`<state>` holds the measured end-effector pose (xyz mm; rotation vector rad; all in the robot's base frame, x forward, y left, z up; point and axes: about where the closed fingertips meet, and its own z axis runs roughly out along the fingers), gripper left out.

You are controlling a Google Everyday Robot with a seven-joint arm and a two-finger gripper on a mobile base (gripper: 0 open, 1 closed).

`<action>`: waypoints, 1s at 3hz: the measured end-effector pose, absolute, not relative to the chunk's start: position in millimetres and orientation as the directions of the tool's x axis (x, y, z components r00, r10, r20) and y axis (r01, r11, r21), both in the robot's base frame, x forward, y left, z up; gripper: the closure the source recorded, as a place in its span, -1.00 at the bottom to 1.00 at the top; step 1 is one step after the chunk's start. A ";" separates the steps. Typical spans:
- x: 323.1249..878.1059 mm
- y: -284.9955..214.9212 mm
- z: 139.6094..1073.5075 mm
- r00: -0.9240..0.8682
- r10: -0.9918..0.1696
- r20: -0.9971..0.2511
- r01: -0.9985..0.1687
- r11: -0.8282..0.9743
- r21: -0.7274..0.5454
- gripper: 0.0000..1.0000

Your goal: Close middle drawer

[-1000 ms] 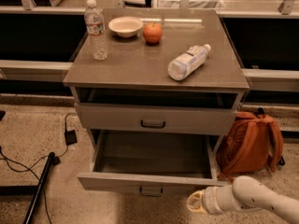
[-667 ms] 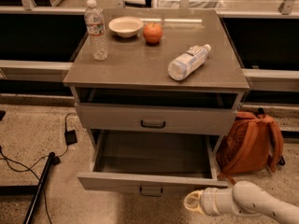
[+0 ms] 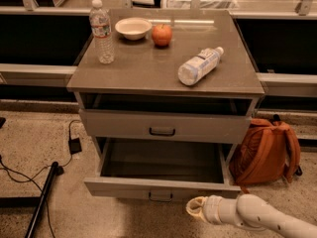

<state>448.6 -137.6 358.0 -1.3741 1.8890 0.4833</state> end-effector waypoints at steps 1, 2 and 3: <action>475.5 -128.6 356.2 -0.154 -0.616 -0.773 -0.900 0.411 -0.149 1.00; 493.0 -122.4 355.0 -0.147 -0.599 -0.787 -0.884 0.436 -0.167 1.00; 520.8 -114.1 356.9 -0.128 -0.588 -0.799 -0.862 0.464 -0.203 1.00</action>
Offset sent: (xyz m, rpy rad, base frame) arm 0.0998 0.0252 -0.0044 0.0911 -0.1599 -0.1591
